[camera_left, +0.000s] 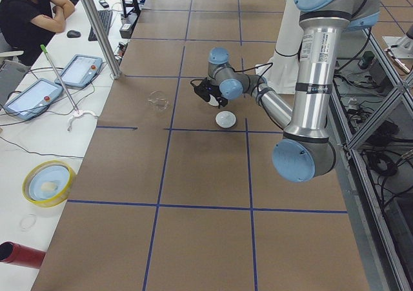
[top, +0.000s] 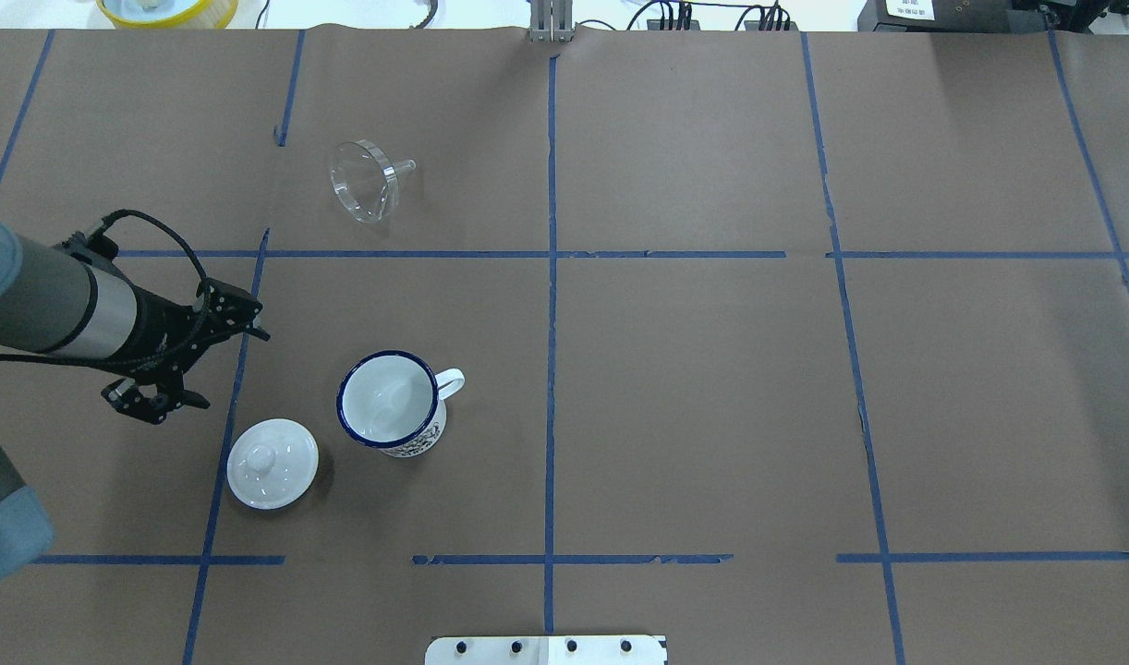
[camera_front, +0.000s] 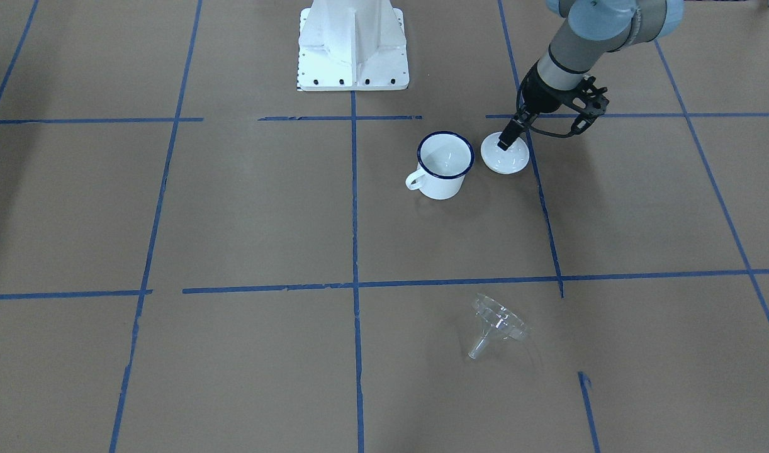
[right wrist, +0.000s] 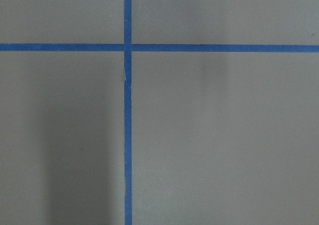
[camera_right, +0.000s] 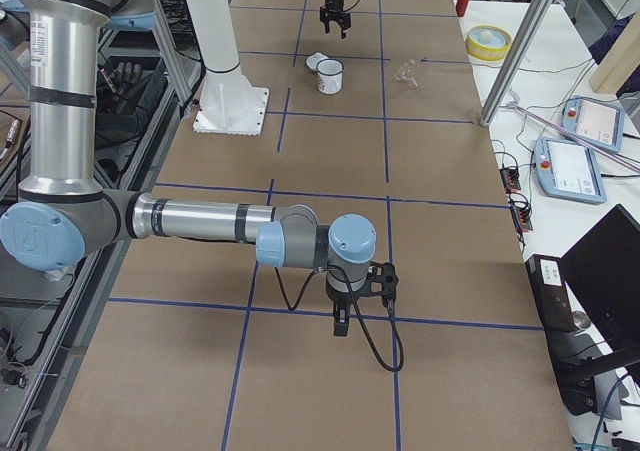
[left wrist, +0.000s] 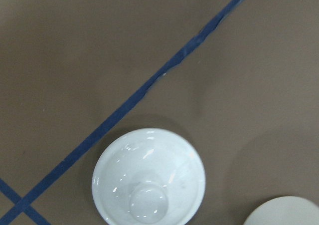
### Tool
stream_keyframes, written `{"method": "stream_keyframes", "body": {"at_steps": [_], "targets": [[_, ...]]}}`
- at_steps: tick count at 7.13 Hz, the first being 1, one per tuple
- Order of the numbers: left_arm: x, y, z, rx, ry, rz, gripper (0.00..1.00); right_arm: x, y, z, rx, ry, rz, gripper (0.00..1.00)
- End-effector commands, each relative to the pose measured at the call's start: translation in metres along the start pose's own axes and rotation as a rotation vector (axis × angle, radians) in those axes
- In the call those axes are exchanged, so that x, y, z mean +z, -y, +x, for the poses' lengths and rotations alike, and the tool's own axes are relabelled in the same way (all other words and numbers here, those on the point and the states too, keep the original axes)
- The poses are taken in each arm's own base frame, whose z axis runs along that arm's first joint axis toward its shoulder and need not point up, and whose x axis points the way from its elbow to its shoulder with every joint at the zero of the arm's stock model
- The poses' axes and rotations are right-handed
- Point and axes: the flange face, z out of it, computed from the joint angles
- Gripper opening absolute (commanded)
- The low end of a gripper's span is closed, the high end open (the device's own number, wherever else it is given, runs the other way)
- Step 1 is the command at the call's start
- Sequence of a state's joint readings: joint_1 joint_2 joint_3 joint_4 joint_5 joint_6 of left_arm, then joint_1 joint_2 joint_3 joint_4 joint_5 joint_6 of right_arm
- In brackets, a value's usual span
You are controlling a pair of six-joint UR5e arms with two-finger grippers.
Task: Place funnel on cup
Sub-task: 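Open the left gripper and raise it away from the lid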
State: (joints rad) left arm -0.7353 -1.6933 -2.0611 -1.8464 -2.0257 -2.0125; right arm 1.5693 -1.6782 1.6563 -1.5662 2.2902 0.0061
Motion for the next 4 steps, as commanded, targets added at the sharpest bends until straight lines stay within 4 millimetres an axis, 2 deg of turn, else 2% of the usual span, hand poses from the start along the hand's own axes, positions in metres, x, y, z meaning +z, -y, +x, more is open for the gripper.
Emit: {"method": "stream_keyframes", "body": {"at_steps": [1, 2, 3, 4], "targets": [[-0.012, 0.042, 0.061, -0.059, -0.109, 0.089, 1.00, 0.000, 0.000, 0.000, 0.000, 0.000, 0.000, 1.00], [-0.022, 0.052, 0.074, -0.116, -0.194, 0.076, 1.00, 0.000, 0.000, 0.000, 0.001, 0.000, -0.001, 1.00], [-0.024, 0.068, 0.082, -0.176, -0.345, 0.073, 1.00, 0.000, 0.000, 0.000, 0.000, 0.000, 0.000, 1.00], [-0.001, 0.086, 0.084, -0.205, -0.463, 0.050, 1.00, 0.000, 0.000, 0.000, 0.001, 0.000, -0.001, 1.00]]}}
